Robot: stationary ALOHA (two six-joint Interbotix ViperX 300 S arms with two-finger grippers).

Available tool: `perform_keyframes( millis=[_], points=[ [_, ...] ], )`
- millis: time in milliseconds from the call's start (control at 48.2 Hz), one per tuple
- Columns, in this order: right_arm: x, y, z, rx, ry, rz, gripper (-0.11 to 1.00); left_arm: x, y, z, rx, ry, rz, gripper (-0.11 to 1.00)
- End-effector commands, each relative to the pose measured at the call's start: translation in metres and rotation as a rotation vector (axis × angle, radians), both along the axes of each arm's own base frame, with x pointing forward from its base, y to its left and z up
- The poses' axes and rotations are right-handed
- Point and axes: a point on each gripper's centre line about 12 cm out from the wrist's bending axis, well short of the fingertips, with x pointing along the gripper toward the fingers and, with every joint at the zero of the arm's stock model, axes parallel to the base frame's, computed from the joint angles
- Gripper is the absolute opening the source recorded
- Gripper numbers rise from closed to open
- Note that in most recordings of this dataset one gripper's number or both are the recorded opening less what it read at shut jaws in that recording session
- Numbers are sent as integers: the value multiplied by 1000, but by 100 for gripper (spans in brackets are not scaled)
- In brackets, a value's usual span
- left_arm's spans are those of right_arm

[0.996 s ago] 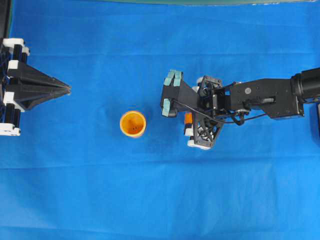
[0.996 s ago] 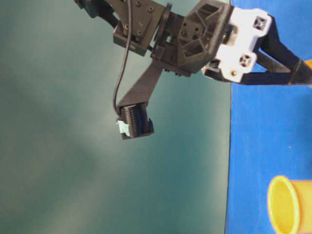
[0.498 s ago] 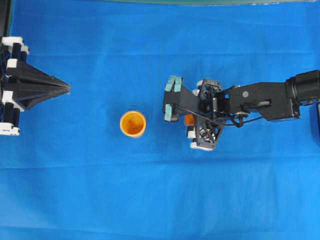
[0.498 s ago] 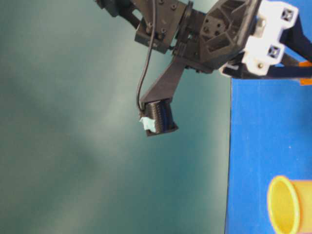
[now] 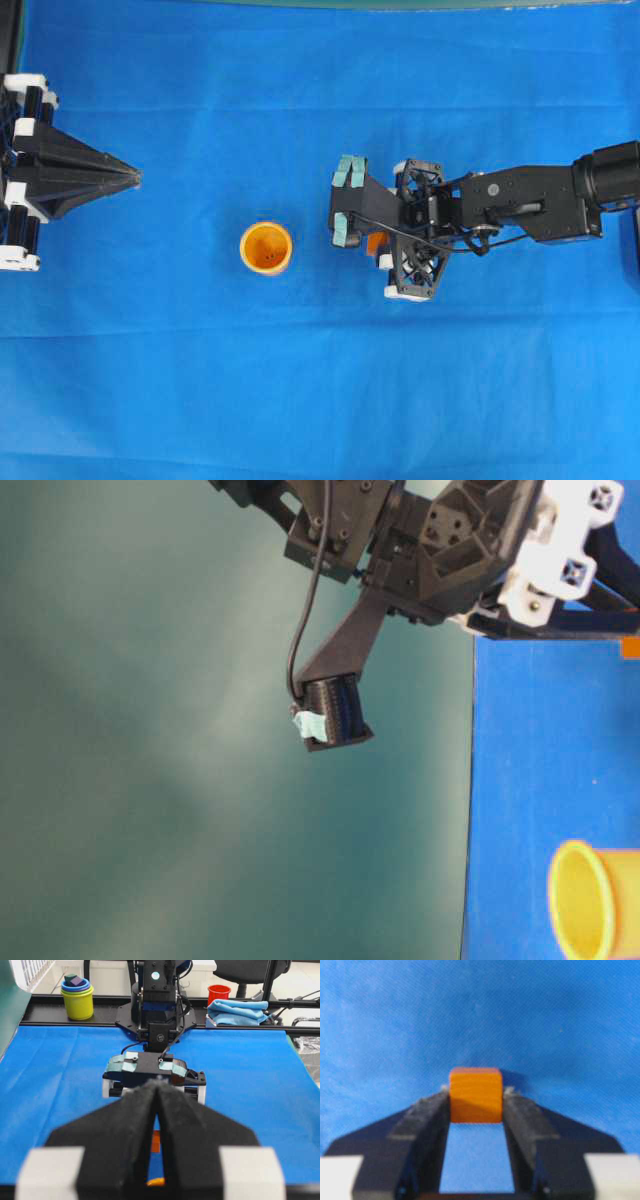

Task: Move the block forward with right arm.
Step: 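Lower the right gripper around the orange cube and close it, then lift the orange cube and carry it toward the front edge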

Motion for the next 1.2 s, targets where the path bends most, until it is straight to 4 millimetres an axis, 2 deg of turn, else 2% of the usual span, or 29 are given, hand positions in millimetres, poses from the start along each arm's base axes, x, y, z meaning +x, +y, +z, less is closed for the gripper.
perform_keyframes(
  millis=[0,83,249,561,810,955,1183],
  points=[
    [5,2,19,0,-43,6,40,2,0,13,3,-31,1,2],
    [5,4,32,1,-52,8,40,2,0,12,2,-28,2,2],
    [-2,4,70,-1,-81,7,40,2,1,12,2,-23,3,2],
    [-26,4,133,-2,-95,0,40,3,0,12,12,-20,2,2],
    [-34,14,181,3,-125,18,40,3,0,11,11,-18,2,2],
    [-33,25,198,7,-126,43,40,3,1,12,11,-20,3,2],
    [-34,52,206,35,-115,73,40,2,0,12,11,-18,2,2]
  ],
)
